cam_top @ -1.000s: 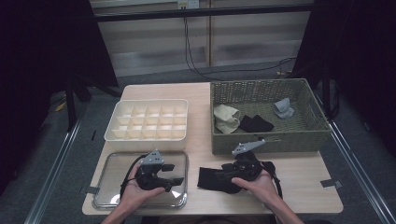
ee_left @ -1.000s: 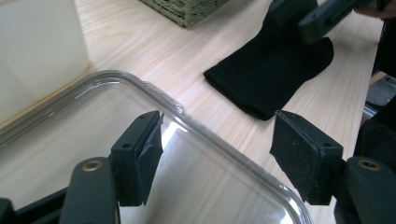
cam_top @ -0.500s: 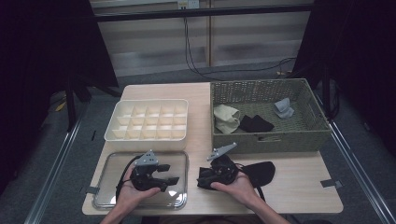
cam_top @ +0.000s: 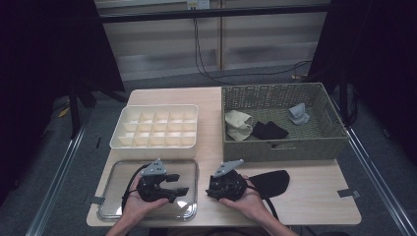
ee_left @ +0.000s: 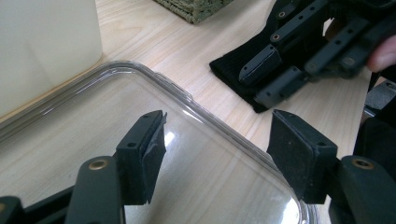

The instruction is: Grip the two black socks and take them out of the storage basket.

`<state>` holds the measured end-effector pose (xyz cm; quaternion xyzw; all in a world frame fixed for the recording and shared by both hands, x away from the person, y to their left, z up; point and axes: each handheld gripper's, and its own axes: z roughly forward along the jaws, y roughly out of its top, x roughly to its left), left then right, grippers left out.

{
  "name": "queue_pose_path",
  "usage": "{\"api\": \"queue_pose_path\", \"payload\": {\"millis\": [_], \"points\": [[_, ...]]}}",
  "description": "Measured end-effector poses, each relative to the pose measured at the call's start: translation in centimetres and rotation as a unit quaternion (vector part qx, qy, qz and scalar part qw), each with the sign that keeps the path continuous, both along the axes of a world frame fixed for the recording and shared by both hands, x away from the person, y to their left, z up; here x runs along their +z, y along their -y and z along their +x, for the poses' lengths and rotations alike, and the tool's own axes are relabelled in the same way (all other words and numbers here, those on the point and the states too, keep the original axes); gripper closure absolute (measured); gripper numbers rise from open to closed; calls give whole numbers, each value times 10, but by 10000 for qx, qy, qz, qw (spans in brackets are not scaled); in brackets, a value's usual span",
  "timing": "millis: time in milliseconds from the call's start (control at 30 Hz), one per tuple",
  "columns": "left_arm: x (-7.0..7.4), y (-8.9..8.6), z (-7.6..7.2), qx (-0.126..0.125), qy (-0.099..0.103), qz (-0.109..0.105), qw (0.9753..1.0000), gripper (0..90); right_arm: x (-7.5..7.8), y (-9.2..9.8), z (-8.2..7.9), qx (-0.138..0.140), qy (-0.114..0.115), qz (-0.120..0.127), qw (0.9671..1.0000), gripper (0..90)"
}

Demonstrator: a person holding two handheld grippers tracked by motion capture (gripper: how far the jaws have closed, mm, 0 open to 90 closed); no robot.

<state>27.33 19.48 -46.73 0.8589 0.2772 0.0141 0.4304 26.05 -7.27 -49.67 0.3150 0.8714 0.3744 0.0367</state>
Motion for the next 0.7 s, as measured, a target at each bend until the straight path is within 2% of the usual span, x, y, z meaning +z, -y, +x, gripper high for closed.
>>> {"api": "queue_pose_path", "payload": {"millis": [67,100,200,267,333,433,700], "points": [[0,0,-1,-6,-9,-9,10000,362,-1,2,2,-43,-38,13,10000,781],[0,0,-1,-7,-9,-7,10000,361,-1,3,4,-130,-138,122,9997,815],[0,0,0,-8,-21,-18,10000,360,-1,5,7,-208,-271,194,9992,852],[-1,0,-1,46,-19,-27,10000,362,-2,6,8,-216,-315,260,9989,863],[-1,0,-1,-24,-63,-54,10000,401,-1,8,10,-218,-403,325,9984,869],[-2,2,-1,-64,-42,-56,10000,402,-1,10,12,-236,-522,425,9975,871],[-1,2,-1,-15,5,-20,10000,358,11,19,14,-311,-564,777,9949,872]]}}
